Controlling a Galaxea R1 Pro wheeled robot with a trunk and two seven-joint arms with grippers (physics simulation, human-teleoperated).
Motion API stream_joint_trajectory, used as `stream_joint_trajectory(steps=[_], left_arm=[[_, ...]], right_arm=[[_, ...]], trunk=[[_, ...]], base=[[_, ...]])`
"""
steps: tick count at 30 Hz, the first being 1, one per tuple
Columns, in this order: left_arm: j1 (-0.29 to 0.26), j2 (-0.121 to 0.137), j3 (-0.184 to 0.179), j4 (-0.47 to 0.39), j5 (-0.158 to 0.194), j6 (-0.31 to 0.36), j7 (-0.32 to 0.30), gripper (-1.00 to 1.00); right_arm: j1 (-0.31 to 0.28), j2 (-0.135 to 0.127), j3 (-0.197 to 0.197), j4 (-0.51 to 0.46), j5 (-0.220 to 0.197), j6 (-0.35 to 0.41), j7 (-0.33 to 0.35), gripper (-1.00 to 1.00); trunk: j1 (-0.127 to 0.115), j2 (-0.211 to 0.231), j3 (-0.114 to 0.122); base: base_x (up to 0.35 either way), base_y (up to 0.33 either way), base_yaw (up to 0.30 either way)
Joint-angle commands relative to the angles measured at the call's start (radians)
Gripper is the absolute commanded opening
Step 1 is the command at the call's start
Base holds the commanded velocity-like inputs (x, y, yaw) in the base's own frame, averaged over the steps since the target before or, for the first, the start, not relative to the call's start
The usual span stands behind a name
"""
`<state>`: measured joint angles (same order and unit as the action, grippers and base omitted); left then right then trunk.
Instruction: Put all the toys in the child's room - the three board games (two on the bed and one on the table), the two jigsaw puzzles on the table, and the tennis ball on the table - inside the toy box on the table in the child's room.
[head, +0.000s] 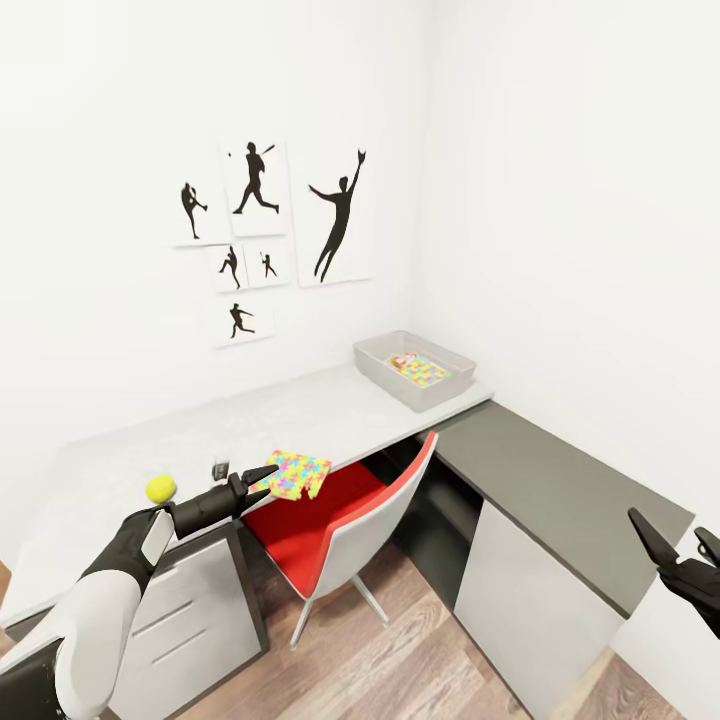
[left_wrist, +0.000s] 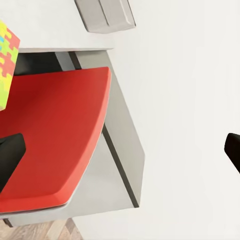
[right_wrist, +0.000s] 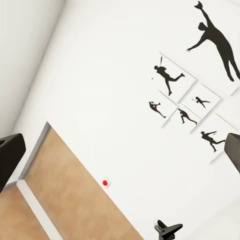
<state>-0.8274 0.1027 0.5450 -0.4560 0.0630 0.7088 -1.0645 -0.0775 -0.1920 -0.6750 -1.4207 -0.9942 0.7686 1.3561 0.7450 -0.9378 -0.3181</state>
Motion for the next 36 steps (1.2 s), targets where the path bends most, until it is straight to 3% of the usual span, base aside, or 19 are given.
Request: stream_joint_trajectory(steps=[1, 11, 14, 16, 20, 23, 25, 33, 36], left_arm=[[-0.001, 0.0, 0.003, 0.001, 0.002, 0.008, -0.002, 1.0], [-0.001, 0.0, 0.001, 0.003, 0.0, 0.008, 0.001, 1.0], [-0.001, 0.008, 0.001, 0.003, 0.001, 0.014, -0.005, 1.0], [-0.001, 0.024, 0.002, 0.003, 0.002, 0.037, -0.006, 1.0], [-0.001, 0.036, 0.002, 0.003, 0.003, 0.072, -0.008, 1.0], [-0.001, 0.038, 0.003, 0.003, 0.003, 0.082, -0.005, 1.0], [-0.001, 0.038, 0.004, 0.003, 0.003, 0.085, -0.006, 1.0], [-0.001, 0.038, 0.005, 0.003, 0.003, 0.088, -0.005, 1.0], [-0.001, 0.037, 0.005, 0.003, 0.003, 0.089, -0.004, 1.0]], right_arm=[[-0.001, 0.0, 0.0, 0.0, -0.003, 0.008, 0.0, 1.0], [-0.001, 0.0, 0.003, -0.009, -0.004, 0.012, -0.018, 1.0], [-0.001, 0.002, 0.018, -0.042, -0.004, 0.017, -0.024, 1.0], [-0.001, 0.022, 0.052, -0.102, -0.004, 0.026, -0.044, 1.0], [-0.001, 0.052, 0.117, -0.155, -0.003, 0.092, -0.148, 1.0], [-0.003, 0.064, 0.139, -0.168, -0.012, 0.169, -0.345, 1.0], [-0.003, 0.067, 0.144, -0.171, -0.018, 0.191, -0.422, 1.0], [-0.003, 0.061, 0.143, -0.173, -0.016, 0.228, -0.507, 1.0], [-0.007, 0.056, 0.132, -0.173, -0.017, 0.251, -0.573, 1.0]], trunk=[[0.004, -0.008, -0.004], [0.042, -0.078, -0.036], [0.054, -0.099, -0.045], [0.062, -0.113, -0.051], [0.077, -0.141, -0.064], [0.088, -0.162, -0.073], [0.096, -0.176, -0.08], [0.127, -0.232, -0.105], [0.138, -0.253, -0.114]], base=[[0.0, 0.0, 0.0], [0.0, 0.0, 0.0], [0.0, 0.0, 0.0], [0.0, 0.0, 0.0], [0.0, 0.0, 0.0], [0.0, 0.0, 0.0], [0.0, 0.0, 0.0], [0.0, 0.0, 0.0], [0.0, 0.0, 0.0]])
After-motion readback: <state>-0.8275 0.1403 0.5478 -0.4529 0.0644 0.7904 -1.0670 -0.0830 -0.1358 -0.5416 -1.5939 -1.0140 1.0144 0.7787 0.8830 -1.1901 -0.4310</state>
